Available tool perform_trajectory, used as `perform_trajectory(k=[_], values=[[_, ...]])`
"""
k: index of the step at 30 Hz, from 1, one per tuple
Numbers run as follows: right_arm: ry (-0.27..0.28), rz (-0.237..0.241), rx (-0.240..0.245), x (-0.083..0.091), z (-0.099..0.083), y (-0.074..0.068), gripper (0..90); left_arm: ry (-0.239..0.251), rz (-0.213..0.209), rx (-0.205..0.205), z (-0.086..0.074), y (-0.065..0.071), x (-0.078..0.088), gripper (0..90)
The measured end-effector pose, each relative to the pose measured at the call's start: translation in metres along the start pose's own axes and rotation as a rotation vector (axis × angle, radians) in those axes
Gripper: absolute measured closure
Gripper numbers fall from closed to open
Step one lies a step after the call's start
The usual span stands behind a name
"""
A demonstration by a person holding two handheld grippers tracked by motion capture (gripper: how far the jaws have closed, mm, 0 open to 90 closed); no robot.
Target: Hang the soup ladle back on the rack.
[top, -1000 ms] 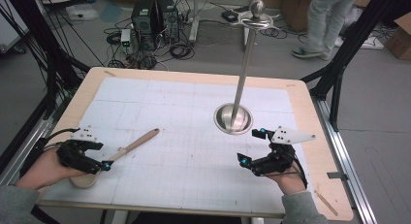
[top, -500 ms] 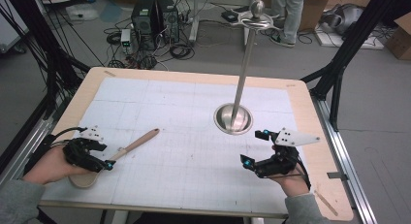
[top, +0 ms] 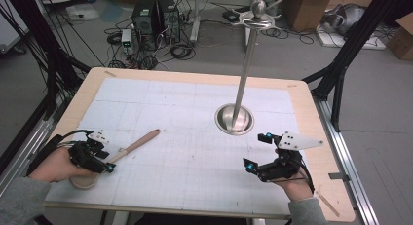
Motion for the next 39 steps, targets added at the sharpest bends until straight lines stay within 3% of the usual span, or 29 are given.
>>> perform_trajectory(k=[10, 21, 29, 39], values=[[-0.006, -0.010, -0.006, 0.002, -0.003, 0.001, 0.2, 0.000, 0.008, -0.013, 0.000, -0.001, 0.001, 57.6], [-0.013, -0.008, -0.005, 0.001, -0.004, 0.001, 0.2, -0.005, 0.013, -0.047, 0.002, 0.007, 0.001, 73.9], [-0.015, -0.002, 0.000, 0.000, -0.004, 0.000, 0.2, 0.037, 0.006, -0.009, -0.003, 0.006, 0.002, 76.8], [-0.022, -0.011, -0.014, 0.001, -0.006, 0.002, 0.1, 0.067, 0.016, -0.011, -0.003, 0.007, 0.004, 77.0]])
Point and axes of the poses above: each handheld gripper's, and its own axes: x roughly backward along the jaws, z roughly out of its top, y roughly to its right, the point moved 2 cm from there along -x, roughly forward along the jaws, and after that the axes turned 3 degrees about -x, right-handed, at the moved point
